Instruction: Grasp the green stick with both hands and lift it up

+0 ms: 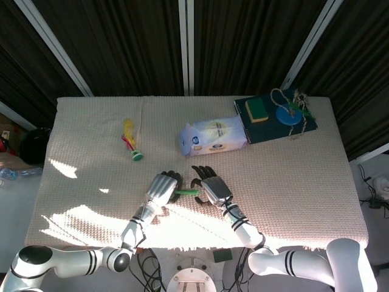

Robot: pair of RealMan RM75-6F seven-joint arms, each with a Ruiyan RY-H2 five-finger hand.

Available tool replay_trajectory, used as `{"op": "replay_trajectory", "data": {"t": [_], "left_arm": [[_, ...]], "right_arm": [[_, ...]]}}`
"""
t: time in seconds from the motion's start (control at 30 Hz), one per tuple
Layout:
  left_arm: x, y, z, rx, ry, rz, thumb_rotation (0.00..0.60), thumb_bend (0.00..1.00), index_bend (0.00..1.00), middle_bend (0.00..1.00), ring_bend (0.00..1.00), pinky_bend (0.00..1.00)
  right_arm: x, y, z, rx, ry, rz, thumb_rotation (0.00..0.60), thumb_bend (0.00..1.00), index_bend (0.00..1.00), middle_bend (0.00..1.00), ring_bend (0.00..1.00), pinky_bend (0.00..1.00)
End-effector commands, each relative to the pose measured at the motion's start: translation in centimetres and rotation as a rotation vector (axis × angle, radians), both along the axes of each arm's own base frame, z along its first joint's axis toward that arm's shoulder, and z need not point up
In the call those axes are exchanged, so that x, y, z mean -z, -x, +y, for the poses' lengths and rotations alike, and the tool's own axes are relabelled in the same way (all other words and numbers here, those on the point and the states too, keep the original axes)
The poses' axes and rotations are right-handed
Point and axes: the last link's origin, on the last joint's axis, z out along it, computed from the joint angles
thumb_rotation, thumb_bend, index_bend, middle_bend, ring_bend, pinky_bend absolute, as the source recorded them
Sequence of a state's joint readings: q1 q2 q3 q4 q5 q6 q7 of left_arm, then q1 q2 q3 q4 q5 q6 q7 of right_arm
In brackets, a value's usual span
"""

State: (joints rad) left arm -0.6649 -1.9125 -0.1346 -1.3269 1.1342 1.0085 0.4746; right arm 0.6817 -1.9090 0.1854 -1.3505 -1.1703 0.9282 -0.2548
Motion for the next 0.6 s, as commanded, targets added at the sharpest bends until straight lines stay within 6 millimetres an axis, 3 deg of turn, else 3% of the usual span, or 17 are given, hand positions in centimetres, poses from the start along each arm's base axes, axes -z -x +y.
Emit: {"op": "replay_trajectory", "data": {"t": [0.03,0.6], "left_arm": [[-0.03,0.06,0.01,-0.001,-0.002,0.000,0.584,0.30,0.54,0.34,0.27,0.38],[0.01,0.31,0.00,-0.007,0.004,-0.006,0.588,0.30,0.54,0.34,0.27,0.37]], "right_arm": [[0.12,0.05,-0.02,0.001,-0.003,-0.005,0.600,0.37,0.42,0.00,0.00,0.00],[0.65,0.69,-0.36,0.016,-0.009,-0.024,0.600,0.38,0.44,0.01,0.00,0.00]]}}
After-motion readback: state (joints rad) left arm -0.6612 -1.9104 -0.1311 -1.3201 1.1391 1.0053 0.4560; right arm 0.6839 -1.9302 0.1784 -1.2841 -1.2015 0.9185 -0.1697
